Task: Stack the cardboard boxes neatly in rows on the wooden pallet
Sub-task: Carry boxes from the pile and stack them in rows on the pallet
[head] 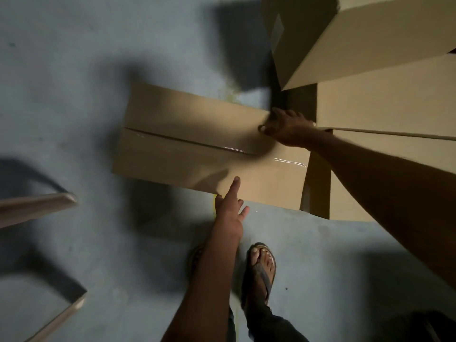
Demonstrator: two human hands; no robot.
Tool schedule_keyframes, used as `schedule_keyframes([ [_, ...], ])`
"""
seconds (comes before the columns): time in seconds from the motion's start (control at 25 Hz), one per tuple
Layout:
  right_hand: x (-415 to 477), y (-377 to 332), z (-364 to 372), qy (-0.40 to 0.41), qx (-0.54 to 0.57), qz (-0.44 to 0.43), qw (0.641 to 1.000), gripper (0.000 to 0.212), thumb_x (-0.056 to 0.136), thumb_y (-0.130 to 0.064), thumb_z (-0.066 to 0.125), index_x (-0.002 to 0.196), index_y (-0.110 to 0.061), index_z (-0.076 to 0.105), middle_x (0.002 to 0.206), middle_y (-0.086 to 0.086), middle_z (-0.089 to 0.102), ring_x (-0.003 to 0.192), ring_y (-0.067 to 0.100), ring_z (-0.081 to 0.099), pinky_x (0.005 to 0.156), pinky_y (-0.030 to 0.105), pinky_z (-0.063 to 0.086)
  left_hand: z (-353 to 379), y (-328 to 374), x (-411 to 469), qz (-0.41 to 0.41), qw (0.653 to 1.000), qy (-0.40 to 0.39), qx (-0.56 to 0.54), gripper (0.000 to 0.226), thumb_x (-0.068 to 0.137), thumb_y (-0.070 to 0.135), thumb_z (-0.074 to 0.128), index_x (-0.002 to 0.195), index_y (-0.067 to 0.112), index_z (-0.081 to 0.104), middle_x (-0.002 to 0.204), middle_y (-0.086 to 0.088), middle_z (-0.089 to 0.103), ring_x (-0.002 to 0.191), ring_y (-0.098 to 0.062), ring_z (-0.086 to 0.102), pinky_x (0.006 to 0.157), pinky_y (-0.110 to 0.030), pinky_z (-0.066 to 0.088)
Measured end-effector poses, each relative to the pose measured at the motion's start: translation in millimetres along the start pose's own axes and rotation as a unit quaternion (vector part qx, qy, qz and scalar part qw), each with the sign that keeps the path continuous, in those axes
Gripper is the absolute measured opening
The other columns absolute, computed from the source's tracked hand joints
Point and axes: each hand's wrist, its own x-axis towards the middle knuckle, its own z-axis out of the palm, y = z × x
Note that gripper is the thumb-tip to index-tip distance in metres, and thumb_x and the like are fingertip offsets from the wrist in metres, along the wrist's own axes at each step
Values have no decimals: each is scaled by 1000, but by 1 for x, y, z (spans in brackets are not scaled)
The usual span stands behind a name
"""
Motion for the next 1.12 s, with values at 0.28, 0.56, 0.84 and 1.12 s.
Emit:
schedule_keyframes([
  [0.28, -66, -31, -35, -1, -16, -72, 997, 83, 86, -73, 57, 150, -22, 45, 148, 16, 43, 137, 39, 38, 112, 53, 38, -38, 13, -56, 138, 978, 156, 11, 68, 74, 38, 89, 129, 25, 53, 140, -10, 60, 116, -28, 64, 103, -52, 53],
  [0.56, -228, -66, -145, -40, 175, -37, 983, 40, 87, -56, 71, 105, -21, 66, 109, 7, 64, 97, 23, 60, 77, 29, 43, -78, 94, -254, 201, 967, 81, 133, 55, 93, 24, 74, 142, 13, 51, 118, -9, 65, 81, -16, 63, 56, -25, 51],
  [0.84, -462, -52, -226, -41, 447, 37, 893, 52, 79, -45, 85, 116, -27, 54, 105, -8, 65, 100, 16, 65, 98, 43, 55, -93, 76, -444, 262, 925, 21, 276, 61, 89, 36, 78, 140, 17, 50, 129, -10, 64, 105, -31, 66, 74, -37, 58],
  [1.12, -715, -18, -215, 94, 576, 42, 811, 52, 75, -38, 90, 117, -32, 60, 107, -15, 69, 98, 6, 65, 78, 24, 50, -122, -18, -614, 448, 797, -68, 398, 66, 95, 29, 72, 152, 21, 39, 124, 8, 57, 81, 7, 52, 59, -12, 43],
])
